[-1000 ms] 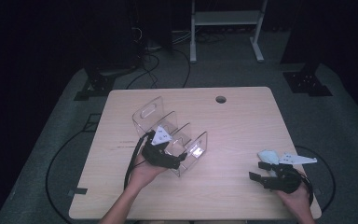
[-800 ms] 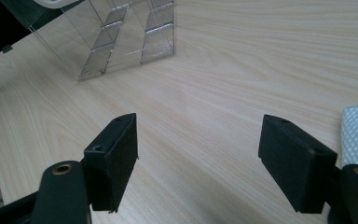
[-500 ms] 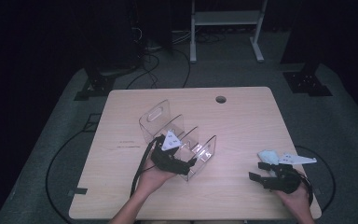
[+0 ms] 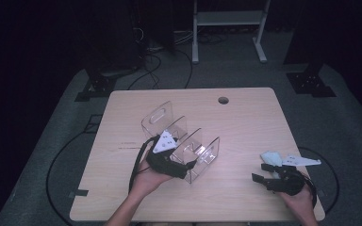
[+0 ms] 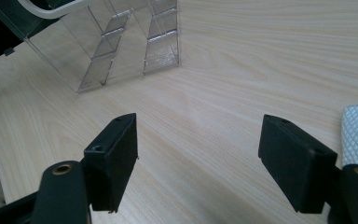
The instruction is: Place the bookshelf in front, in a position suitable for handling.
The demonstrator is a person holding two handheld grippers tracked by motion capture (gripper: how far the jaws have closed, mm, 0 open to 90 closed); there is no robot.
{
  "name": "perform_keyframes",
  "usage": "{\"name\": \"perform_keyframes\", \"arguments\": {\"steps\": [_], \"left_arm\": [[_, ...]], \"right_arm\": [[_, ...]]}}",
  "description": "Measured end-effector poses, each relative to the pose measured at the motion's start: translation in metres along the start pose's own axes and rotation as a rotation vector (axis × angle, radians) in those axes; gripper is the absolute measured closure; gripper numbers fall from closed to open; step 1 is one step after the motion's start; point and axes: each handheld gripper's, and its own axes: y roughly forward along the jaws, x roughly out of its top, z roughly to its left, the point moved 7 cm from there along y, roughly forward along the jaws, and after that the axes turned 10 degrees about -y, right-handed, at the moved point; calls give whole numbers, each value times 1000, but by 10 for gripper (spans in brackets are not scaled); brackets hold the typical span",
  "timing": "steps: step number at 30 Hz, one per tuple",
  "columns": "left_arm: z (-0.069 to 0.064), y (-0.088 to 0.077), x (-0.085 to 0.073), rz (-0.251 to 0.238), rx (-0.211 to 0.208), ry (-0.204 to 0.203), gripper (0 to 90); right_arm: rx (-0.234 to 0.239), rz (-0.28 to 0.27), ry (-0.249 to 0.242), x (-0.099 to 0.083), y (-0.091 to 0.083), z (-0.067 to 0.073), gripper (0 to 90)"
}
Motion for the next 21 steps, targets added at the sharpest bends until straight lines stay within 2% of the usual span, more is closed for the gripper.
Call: {"name": "perform_keyframes", "arguments": {"steps": [3, 7, 11, 14, 16, 21], "left_arm": [[6, -5, -3, -1, 18, 6, 15], [21, -15, -10, -27, 33, -17, 14], [37, -19, -23, -19, 69, -16, 14], [48, -20, -29, -32, 75, -33, 15], [52, -20, -30, -40, 73, -47, 14], [57, -18, -34, -42, 85, -37, 15]], "right_arm": [[-1, 1, 0, 0, 0, 0, 277], [-5, -4, -4, 1, 0, 0, 277], [-5, 6, 2, -1, 1, -1, 277], [-9, 0, -3, 0, 0, -1, 277], [-11, -1, 1, 0, 0, 0, 277], [-15, 7, 3, -1, 1, -1, 277]]}}
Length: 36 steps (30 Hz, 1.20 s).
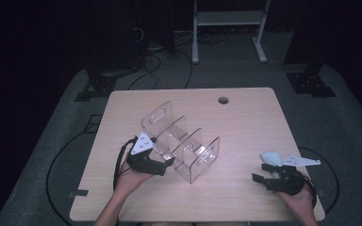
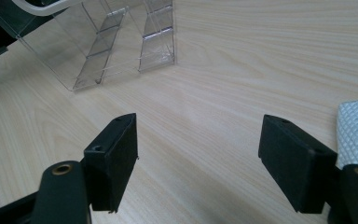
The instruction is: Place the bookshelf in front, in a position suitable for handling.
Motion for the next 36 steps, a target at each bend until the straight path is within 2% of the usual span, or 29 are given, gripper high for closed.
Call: {"name": "perform_keyframes", "arguments": {"steps": [4, 7, 11, 13, 14, 16, 17, 18, 19, 21, 22, 26, 30, 36], "left_arm": [[4, 2, 3, -7, 2, -8, 15], [5, 3, 9, -10, 2, 2, 15], [7, 4, 18, -6, 3, 11, 15], [11, 9, 21, 11, 4, 6, 15], [11, 9, 21, 11, 4, 6, 15], [12, 12, 24, 20, 2, 6, 15], [14, 16, 26, 21, 3, 7, 15], [14, 16, 26, 21, 3, 7, 15], [15, 19, 28, 30, 4, 8, 15], [15, 25, 28, 44, 2, 7, 15], [16, 27, 29, 51, 1, 11, 15], [19, 34, 27, 78, 4, -5, 15], [19, 39, 25, 96, -9, -8, 15], [19, 42, 21, 129, -7, -8, 32]], "right_arm": [[-17, -9, -3, 1, -2, -3, 277], [-35, -11, 6, 1, -5, -7, 277], [-80, 2, 5, 2, -9, -17, 274], [-134, 19, 16, 2, -14, -29, 274], [-134, 19, 16, 2, -14, -29, 274], [-169, 33, 29, 2, -16, -40, 277], [-217, 62, 36, 1, -17, -52, 282], [-217, 62, 36, 1, -17, -52, 282], [-254, 87, 41, 0, -15, -63, 304], [-268, 95, 48, -1, -14, -67, 308], [-293, 120, 50, -2, -11, -74, 316], [-337, 175, 67, -5, -5, -87, 353], [-333, 219, 71, -10, 2, -88, 381], [-327, 212, 80, -13, 3, -89, 373]]}}
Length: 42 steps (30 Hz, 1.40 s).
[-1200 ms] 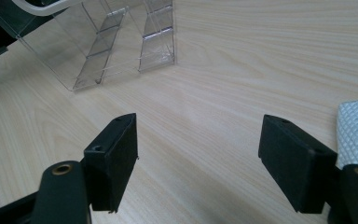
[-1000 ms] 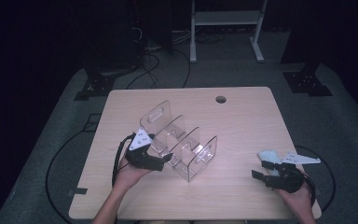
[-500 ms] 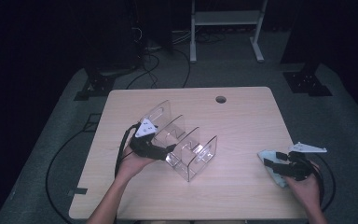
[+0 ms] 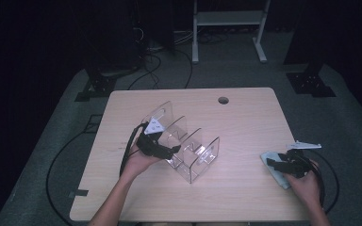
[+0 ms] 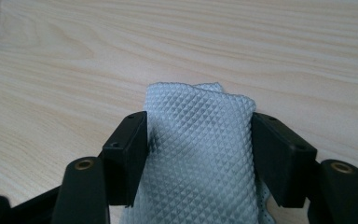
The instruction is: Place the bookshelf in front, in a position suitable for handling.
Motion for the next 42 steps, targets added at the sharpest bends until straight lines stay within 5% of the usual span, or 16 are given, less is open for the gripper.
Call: {"name": "perform_keyframes", "arguments": {"steps": [7, 10, 11, 13, 19, 21, 24, 26, 27, 32, 36, 40, 42], "left_arm": [[0, -1, -6, -7, -9, -27, 69], [-2, -3, -7, 7, -2, -29, 72], [-3, -5, -9, 14, 1, -22, 72], [-4, -6, -10, 10, 0, -23, 73], [-10, -14, -17, -6, 16, -34, 76], [-12, -15, -18, -16, 27, -40, 77], [-15, -16, -19, -28, 39, -48, 78], [-17, -16, -20, -25, 50, -52, 79], [-17, -16, -20, -25, 50, -52, 79], [-23, -16, -21, -31, 60, -59, 79], [-24, -18, -23, -39, 62, -66, 79], [-25, -18, -23, -40, 66, -69, 79], [-25, -17, -23, -45, 67, -73, 78]], "right_arm": [[-53, 16, -37, 0, 2, 4, 361], [-53, 18, -37, 1, 1, 6, 447], [-40, 19, -35, 1, 1, 10, 557], [-17, 18, -39, 1, 1, 14, 637], [22, 29, -15, 4, 1, 17, 731], [84, 16, -6, 8, 3, 30, 738], [159, -29, -76, 23, 4, 63, 736], [253, -142, -135, 52, -5, 103, 736], [253, -142, -135, 52, -5, 103, 736], [359, -327, -185, 101, -26, 152, 736], [330, -327, -210, 104, -17, 159, 738], [334, -265, -189, 89, 6, 160, 737], [341, -185, -175, 74, 27, 161, 736]]}}
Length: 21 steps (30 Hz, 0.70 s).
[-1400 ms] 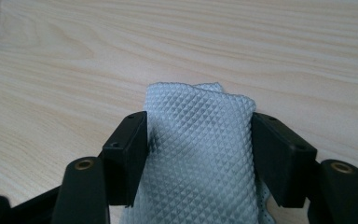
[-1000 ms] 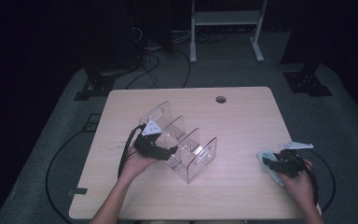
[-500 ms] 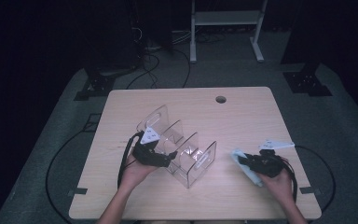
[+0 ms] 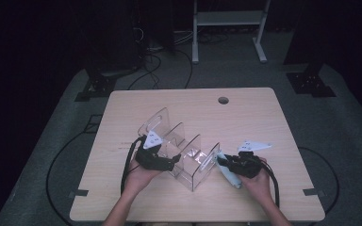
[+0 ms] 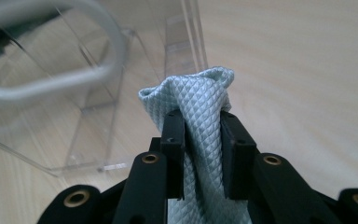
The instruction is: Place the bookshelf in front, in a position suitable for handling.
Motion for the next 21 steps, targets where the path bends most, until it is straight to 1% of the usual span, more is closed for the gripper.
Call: {"name": "perform_keyframes", "arguments": {"steps": [1, 2, 4, 5, 6, 7, 8, 9, 10, 11, 12, 13, 14, 15, 16, 17, 18, 19, 20, 21], "left_arm": [[0, 0, 0, 0, 1, 0, 78], [0, 0, -1, -2, 3, 2, 78], [0, 0, -1, -5, 2, -3, 78], [0, 0, -1, -6, 2, -3, 77], [0, 0, -1, -3, 4, -3, 77], [0, 0, -1, -4, 1, -3, 77], [0, 0, -1, -4, 1, -3, 77], [0, 0, -1, -4, 1, -4, 77], [0, 0, -1, -4, 3, -6, 77], [0, 0, -1, 0, 9, -3, 77], [0, 0, -1, 0, 9, -3, 77], [-1, 0, 0, 0, 9, -2, 77], [0, 0, -1, 2, 8, -2, 77], [-1, 0, 0, -2, 5, -7, 76], [-1, 0, 0, 0, 5, -6, 76], [-1, 0, 0, 1, 6, -4, 76], [-1, 0, 0, 1, 6, -6, 75], [-1, 0, 0, 0, 8, -7, 75], [0, 0, -1, 0, 7, -10, 74], [0, 0, -1, -1, 7, -12, 74]], "right_arm": [[0, 0, 0, 0, 0, 0, 736], [12, 24, 28, -7, 5, -3, 736], [8, 31, 34, -8, 5, -3, 737], [-4, 22, 34, -5, 3, -2, 738], [-16, -4, 27, 0, -1, -1, 738], [-27, -72, 8, 15, -12, 4, 738], [-27, -72, 8, 15, -12, 4, 738], [-35, -81, -4, 20, -15, 6, 738], [-47, -74, -24, 21, -14, 7, 736], [-37, -61, -7, 14, -8, 6, 735], [-37, -61, -7, 14, -8, 6, 735], [-26, -43, 10, 9, -4, 5, 735], [-23, -20, 13, 3, 0, 3, 735], [-16, 67, 29, -12, 10, 0, 734], [-16, 67, 29, -12, 10, 0, 734], [-17, 101, 36, -17, 14, 0, 734], [-17, 139, 26, -24, 21, -1, 734], [-17, 139, 26, -24, 21, -1, 734], [-31, 136, 18, -21, 20, -1, 735], [-51, 108, 5, -16, 16, -1, 736]]}}
